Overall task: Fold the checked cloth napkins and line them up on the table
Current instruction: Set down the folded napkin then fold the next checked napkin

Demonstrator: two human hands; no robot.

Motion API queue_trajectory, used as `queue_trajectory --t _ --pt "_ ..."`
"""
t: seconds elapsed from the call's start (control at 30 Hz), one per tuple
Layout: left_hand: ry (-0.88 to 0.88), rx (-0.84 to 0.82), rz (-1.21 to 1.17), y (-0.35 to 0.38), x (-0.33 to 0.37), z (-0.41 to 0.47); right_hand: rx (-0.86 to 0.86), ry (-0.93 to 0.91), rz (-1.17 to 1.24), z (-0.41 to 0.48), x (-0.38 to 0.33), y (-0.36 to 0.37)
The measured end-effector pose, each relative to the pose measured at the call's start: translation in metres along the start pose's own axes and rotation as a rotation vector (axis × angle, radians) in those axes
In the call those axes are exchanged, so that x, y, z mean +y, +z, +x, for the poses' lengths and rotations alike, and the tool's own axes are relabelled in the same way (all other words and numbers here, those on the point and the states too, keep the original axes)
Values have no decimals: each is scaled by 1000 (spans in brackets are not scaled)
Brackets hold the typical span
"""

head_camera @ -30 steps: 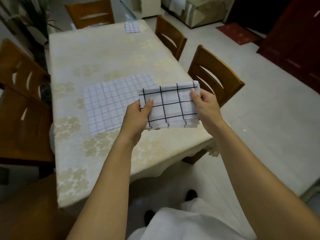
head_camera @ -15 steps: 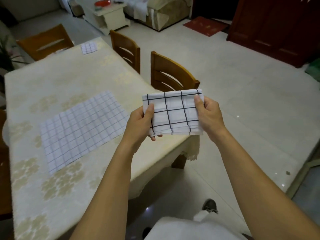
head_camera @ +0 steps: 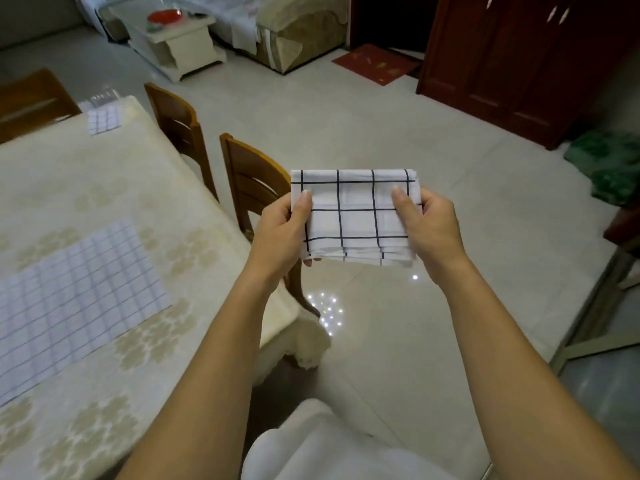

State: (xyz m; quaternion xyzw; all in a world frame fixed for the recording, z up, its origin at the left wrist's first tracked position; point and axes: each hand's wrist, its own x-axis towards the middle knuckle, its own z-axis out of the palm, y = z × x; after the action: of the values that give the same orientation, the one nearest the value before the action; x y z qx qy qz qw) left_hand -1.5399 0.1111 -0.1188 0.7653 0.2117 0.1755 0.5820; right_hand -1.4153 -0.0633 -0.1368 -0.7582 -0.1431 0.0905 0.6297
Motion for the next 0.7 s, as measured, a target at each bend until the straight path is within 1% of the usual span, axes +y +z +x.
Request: queue_trajectory --t 0.07,0.17,0.33,0.57,0.7 --pt "6 -23 -11 14 3 24 -13 12 4 22 4 -12" --pt "-17 -41 -88 34 3 64 1 1 19 65 7 -22" --pt "-29 -77 -208 70 11 146 66 -9 -18 147 -1 -36" --pt "40 -33 -190 92 38 269 47 -28 -38 264 -30 -46" --pt "-6 -3 -193 89 39 316 40 -35 -16 316 -29 -32"
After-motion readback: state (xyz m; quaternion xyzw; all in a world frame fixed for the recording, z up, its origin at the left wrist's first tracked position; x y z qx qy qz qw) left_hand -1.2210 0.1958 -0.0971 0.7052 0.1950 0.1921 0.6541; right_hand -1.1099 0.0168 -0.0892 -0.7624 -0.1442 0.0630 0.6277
